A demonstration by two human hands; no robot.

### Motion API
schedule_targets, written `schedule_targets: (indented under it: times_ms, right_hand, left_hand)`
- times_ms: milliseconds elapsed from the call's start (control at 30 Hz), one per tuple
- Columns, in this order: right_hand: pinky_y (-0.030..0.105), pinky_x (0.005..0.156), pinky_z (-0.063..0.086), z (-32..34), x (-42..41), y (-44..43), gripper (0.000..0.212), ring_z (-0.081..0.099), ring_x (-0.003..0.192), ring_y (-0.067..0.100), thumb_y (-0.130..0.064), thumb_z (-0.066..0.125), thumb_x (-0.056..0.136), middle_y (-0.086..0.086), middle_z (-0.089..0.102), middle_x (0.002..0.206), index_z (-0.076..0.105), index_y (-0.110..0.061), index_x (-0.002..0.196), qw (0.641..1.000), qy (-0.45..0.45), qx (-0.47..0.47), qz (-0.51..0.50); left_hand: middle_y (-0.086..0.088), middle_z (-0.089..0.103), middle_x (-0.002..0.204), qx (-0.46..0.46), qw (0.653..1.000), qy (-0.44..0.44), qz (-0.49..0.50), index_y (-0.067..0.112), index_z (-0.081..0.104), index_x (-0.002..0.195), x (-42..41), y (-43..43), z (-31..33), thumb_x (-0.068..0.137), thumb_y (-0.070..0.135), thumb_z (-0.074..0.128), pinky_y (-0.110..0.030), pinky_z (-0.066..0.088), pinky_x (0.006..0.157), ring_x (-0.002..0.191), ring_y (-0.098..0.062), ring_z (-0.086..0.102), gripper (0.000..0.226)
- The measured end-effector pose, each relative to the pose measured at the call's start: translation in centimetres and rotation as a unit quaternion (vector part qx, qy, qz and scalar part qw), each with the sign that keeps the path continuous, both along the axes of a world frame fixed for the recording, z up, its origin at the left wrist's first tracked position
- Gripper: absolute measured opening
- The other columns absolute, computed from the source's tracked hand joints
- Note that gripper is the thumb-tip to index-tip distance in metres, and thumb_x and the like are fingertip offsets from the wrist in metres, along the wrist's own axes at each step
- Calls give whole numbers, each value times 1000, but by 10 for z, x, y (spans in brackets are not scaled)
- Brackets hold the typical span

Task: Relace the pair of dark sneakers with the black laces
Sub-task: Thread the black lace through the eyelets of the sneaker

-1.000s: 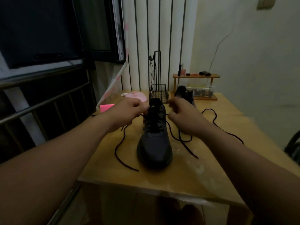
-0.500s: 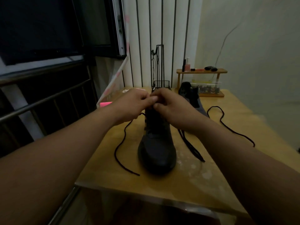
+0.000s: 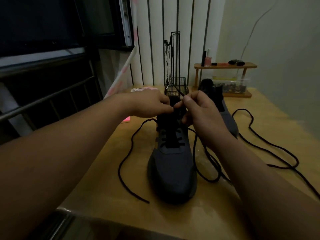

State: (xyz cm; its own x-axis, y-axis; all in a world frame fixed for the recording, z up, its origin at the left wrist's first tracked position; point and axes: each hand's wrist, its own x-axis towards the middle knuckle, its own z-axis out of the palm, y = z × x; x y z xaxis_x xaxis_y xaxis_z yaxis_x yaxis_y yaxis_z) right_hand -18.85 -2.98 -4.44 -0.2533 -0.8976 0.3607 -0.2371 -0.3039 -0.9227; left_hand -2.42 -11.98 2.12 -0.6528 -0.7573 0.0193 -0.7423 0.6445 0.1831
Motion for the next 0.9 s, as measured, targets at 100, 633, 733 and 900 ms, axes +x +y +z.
schedule_targets:
  times_ms: [100, 633, 733, 900]
  right_hand:
    - [27, 59, 52, -2, 1, 1, 26, 59, 63, 14, -31, 48, 111, 1, 75, 100, 58, -8, 110, 999, -37, -7, -4]
    - [25, 59, 54, 5, -6, 4, 14, 65, 73, 17, -16, 49, 109, 6, 74, 101, 60, -12, 116, 998, -64, -20, -2]
    - [25, 46, 36, 8, -7, 5, 17, 47, 57, 12, -16, 48, 110, 1, 68, 89, 63, -15, 118, 997, -71, -8, -1]
    - [28, 58, 35, 8, -14, 10, 17, 46, 55, 2, -32, 56, 106, -12, 57, 69, 71, -24, 109, 999, 14, -19, -33]
  left_hand:
    - [-2, 62, 102, 58, 989, 126, -44, 26, 64, 93, 3, -1, -10, 100, 42, 64, -37, 50, 80, 95, -19, 60, 18]
    - [9, 66, 74, 224, 792, 561, -87, 10, 53, 96, -1, -12, -68, 108, 13, 50, -16, 49, 61, 68, -1, 62, 13]
    - [15, 65, 72, 211, 801, 552, -91, 12, 52, 92, 0, -13, -68, 109, 12, 49, -12, 47, 63, 69, 4, 61, 17]
    - [14, 65, 70, 220, 794, 559, -93, 11, 52, 94, 2, -13, -70, 109, 10, 49, -13, 47, 62, 66, 3, 60, 15]
